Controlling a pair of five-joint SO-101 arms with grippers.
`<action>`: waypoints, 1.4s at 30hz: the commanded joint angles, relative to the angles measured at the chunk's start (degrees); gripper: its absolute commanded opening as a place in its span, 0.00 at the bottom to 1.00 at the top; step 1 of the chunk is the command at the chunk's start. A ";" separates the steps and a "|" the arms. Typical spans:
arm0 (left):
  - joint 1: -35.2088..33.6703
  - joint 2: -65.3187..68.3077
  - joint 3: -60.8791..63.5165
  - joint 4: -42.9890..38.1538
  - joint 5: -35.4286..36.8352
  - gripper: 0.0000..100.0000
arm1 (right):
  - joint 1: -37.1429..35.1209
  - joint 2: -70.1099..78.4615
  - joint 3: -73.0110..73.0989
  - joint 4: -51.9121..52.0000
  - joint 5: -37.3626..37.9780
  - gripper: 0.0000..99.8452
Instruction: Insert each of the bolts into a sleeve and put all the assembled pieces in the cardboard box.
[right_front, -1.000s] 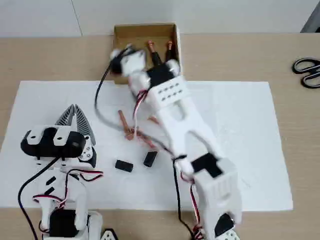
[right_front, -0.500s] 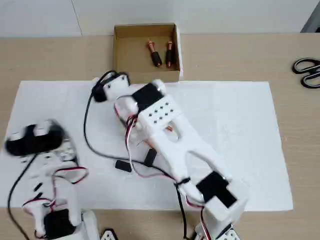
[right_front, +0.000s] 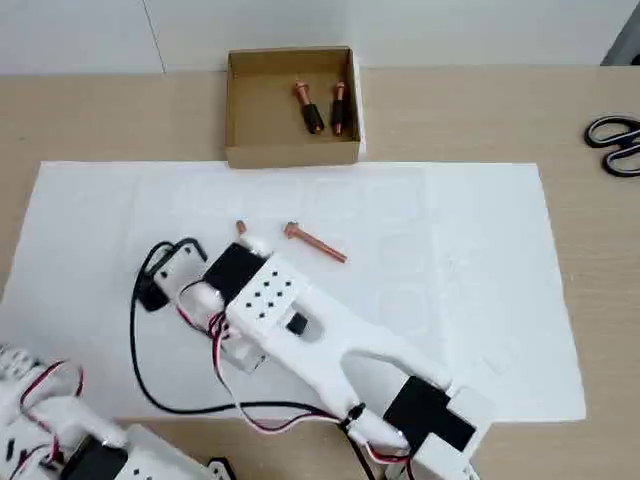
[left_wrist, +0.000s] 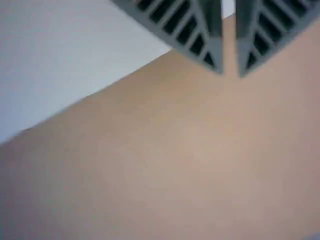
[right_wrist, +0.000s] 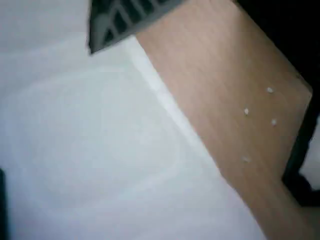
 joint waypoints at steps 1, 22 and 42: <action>-7.65 -0.70 -0.31 2.20 -0.09 0.01 | -1.63 -3.21 -0.09 -0.57 2.99 0.23; -20.13 -0.70 -0.22 2.37 0.00 0.01 | -1.27 11.38 -0.26 -12.35 8.62 0.23; -20.40 -0.70 -0.22 2.37 0.00 0.01 | 4.09 20.44 -0.26 -22.73 8.26 0.21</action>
